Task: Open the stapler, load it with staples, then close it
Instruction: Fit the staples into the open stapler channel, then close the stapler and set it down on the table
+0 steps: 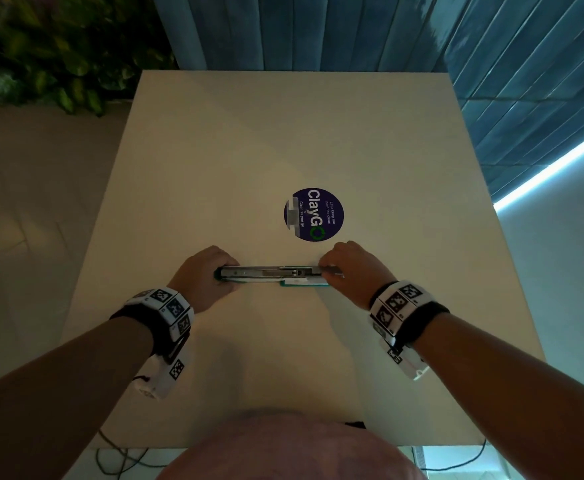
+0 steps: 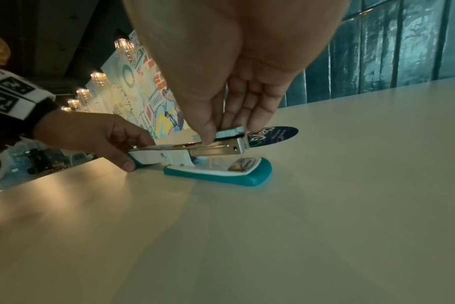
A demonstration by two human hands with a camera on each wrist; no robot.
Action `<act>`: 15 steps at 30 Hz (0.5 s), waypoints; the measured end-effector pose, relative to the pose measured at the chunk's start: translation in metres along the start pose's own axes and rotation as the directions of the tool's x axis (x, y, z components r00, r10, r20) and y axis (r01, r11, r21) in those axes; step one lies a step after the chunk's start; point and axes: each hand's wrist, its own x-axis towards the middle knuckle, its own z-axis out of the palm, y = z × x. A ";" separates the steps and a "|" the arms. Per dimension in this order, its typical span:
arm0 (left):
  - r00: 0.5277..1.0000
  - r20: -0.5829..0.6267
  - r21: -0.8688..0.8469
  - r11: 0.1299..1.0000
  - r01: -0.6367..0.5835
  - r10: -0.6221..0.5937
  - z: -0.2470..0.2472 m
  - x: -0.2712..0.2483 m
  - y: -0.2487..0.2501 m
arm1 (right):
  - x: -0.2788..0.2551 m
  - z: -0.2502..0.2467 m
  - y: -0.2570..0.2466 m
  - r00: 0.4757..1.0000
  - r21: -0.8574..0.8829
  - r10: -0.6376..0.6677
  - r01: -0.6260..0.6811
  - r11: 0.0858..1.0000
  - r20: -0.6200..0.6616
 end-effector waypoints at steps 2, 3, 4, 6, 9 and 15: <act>1.000 0.000 0.002 1.000 -0.002 0.002 0.000 0.000 0.000 | 0.000 -0.001 -0.002 1.000 -0.025 0.001 -0.001 1.000 0.012; 1.000 -0.002 0.002 1.000 -0.003 0.003 -0.001 0.000 0.001 | 0.001 -0.002 -0.002 1.000 -0.035 0.001 0.000 0.999 0.020; 1.000 -0.003 0.002 1.000 -0.003 0.003 -0.001 -0.001 0.001 | 0.001 -0.002 -0.003 1.000 -0.045 0.001 0.000 0.999 0.030; 1.000 -0.005 0.007 1.000 -0.006 0.006 -0.002 -0.002 0.001 | 0.002 -0.003 -0.004 0.999 -0.064 -0.001 0.004 0.998 0.049; 1.000 -0.002 0.017 1.000 -0.016 0.016 -0.001 -0.002 0.000 | 0.004 -0.003 -0.005 0.998 -0.073 -0.005 0.009 0.997 0.064; 1.000 -0.008 0.021 1.000 -0.013 0.013 -0.001 0.000 0.001 | 0.002 -0.003 -0.004 0.998 -0.070 -0.009 0.013 0.997 0.069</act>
